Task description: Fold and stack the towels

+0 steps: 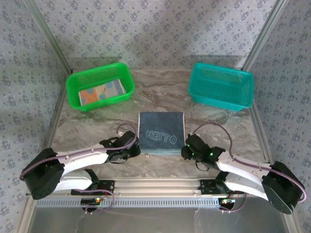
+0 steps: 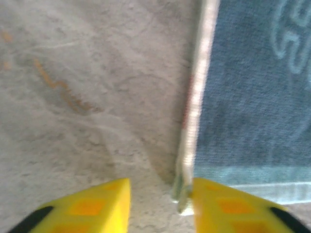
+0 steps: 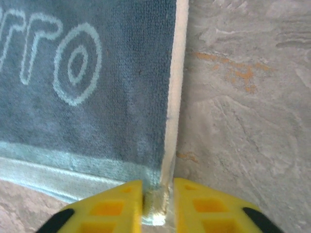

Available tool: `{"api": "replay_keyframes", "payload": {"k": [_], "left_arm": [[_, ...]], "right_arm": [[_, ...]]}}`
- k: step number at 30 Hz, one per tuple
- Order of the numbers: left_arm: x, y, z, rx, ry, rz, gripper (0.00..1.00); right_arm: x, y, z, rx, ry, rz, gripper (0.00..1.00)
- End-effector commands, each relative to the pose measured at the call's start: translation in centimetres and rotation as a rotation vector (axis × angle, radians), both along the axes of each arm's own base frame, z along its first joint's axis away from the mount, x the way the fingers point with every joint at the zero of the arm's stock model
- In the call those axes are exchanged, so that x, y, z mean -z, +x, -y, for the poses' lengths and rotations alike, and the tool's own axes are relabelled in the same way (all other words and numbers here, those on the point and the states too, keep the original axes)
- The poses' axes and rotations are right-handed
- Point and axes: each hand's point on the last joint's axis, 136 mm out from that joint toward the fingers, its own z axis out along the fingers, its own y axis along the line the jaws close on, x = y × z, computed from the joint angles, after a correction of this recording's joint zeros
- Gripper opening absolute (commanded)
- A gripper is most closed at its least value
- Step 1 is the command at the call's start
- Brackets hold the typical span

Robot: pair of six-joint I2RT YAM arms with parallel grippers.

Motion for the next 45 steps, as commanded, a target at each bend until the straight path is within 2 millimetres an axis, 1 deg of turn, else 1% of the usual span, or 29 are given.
{"api": "replay_keyframes", "payload": {"k": [1, 2, 3, 6, 8, 9, 11, 12, 13, 14, 16, 18, 20, 22, 28, 31, 32, 35, 39, 42, 45], "left_arm": [[-2.1, 0.9, -1.1, -0.008, 0.082, 0.051, 0.5], [-2.8, 1.2, -1.1, -0.003, 0.089, 0.068, 0.5], [-3.4, 1.4, -1.0, 0.001, 0.088, 0.08, 0.5], [-5.2, 2.4, 0.2, 0.032, 0.059, 0.125, 0.47], [-6.1, 3.1, 1.6, 0.059, 0.027, 0.147, 0.42], [-6.3, 3.5, 2.0, 0.065, 0.02, 0.152, 0.4], [-6.5, 4.2, 3.1, 0.079, 0.003, 0.157, 0.3], [-6.5, 4.6, 3.5, 0.081, -0.002, 0.158, 0.27], [-6.3, 5.1, 3.9, 0.079, -0.006, 0.158, 0.21], [-6.0, 5.4, 4.4, 0.079, -0.017, 0.154, 0.15], [-5.0, 5.7, 5.0, 0.077, -0.029, 0.136, 0.14], [-3.8, 5.6, 5.3, 0.073, -0.03, 0.109, 0.13], [-2.4, 5.1, 5.2, 0.066, -0.024, 0.073, 0.12], [-1.2, 4.6, 4.9, 0.053, -0.026, 0.049, 0.12], [1.7, 2.1, 2.2, 0.023, 0.076, -0.018, 0.12], [2.5, 0.7, 0.2, -0.001, 0.146, -0.034, 0.11], [2.5, 0.3, -0.5, -0.014, 0.171, -0.027, 0.11], [2.2, -1.0, -2.0, -0.033, 0.19, -0.024, 0.11], [1.2, -1.9, -2.5, -0.035, 0.159, -0.008, 0.13], [-0.8, -1.1, -1.7, -0.009, 0.117, 0.047, 0.19], [-3.4, 0.6, -0.9, 0.031, 0.103, 0.106, 0.21]], "right_arm": [[-0.6, -0.3, 1.0, 0.019, -0.04, 0.004, 0.36], [-1.0, -0.2, 1.1, 0.023, -0.045, 0.01, 0.4], [-1.4, -0.2, 1.2, 0.022, -0.049, 0.018, 0.42], [-2.8, 0.4, 1.0, 0.01, -0.061, 0.049, 0.43], [-3.7, 1.0, 0.7, -0.004, -0.072, 0.071, 0.41], [-3.8, 1.1, 0.5, -0.004, -0.073, 0.069, 0.35], [-4.0, 1.6, -0.5, -0.029, -0.056, 0.061, 0.22], [-4.1, 2.1, -0.9, -0.027, -0.051, 0.068, 0.15], [-4.3, 2.7, -1.3, -0.026, -0.048, 0.079, 0.11], [-4.3, 3.3, -1.9, -0.038, -0.051, 0.093, 0.09], [-3.7, 3.7, -2.6, -0.045, -0.05, 0.079, 0.06], [-2.6, 3.9, -2.7, -0.045, -0.074, 0.059, 0.02], [-1.2, 3.8, -2.3, -0.033, -0.106, 0.039, 0.0], [-0.1, 3.3, -2.1, -0.029, -0.121, 0.013, 0.0], [1.2, 1.2, -2.2, -0.042, -0.124, -0.021, 0.0], [1.7, -0.1, -2.3, -0.055, -0.129, -0.04, 0.0], [1.8, -0.5, -2.4, -0.061, -0.129, -0.043, 0.0], [1.7, -1.5, -2.7, -0.078, -0.141, -0.043, 0.01], [1.2, -2.4, -3.4, -0.108, -0.145, -0.031, 0.05], [0.3, -2.1, -3.7, -0.109, -0.153, -0.02, 0.06], [-1.5, -1.5, -4.4, -0.132, -0.16, 0.004, 0.09]]}}
